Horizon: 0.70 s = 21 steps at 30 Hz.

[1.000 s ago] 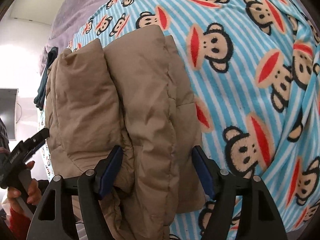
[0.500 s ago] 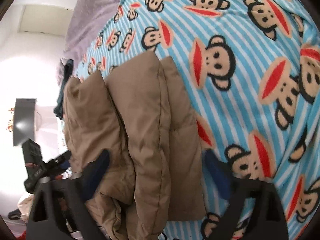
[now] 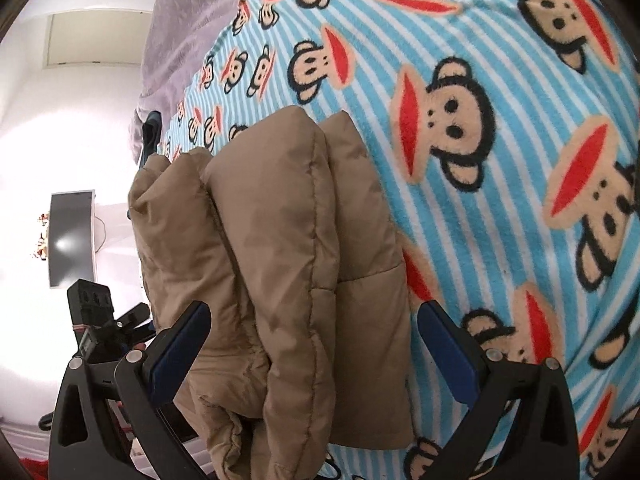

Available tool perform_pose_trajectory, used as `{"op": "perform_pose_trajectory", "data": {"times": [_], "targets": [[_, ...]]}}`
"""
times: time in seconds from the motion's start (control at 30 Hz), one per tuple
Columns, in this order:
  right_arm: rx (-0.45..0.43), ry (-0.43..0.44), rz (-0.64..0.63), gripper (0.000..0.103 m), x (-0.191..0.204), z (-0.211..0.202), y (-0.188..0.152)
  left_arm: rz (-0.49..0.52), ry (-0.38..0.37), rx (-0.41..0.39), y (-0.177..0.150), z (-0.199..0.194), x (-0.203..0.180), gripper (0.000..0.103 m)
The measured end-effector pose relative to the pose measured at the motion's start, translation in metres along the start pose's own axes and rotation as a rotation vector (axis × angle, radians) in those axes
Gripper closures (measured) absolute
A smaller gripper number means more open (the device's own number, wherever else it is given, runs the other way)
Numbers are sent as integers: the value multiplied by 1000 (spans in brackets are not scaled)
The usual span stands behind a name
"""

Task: Fold large clothes
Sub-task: 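Grasp the tan jacket bundle with both tools and lift it off the blanket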

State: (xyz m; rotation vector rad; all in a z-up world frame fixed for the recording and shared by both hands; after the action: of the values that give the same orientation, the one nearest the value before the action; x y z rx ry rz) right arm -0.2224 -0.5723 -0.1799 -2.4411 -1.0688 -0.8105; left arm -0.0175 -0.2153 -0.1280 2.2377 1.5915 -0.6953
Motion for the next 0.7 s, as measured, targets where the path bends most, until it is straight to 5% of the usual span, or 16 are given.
{"op": "perform_pose_trajectory", "data": {"times": [0.37, 0.7], "targets": [[86, 88, -67, 0, 6, 20, 12, 72, -26, 82, -6, 17, 6, 0], [216, 129, -98, 0, 21, 80, 29, -2, -88, 96, 4, 44, 20, 0]]}}
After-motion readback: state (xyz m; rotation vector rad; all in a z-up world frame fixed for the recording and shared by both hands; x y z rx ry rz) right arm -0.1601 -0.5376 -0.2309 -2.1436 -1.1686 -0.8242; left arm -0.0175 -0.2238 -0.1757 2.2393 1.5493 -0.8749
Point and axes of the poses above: each gripper's, at about its wrist camera, not at the fingertips, and z roughly the way its jaws point, x to its left, y to its top, the point moved 4 cm from there along z, roughly the way its jaws point, and after that the axes turned 1 degree about x, right-handed, at the moved point
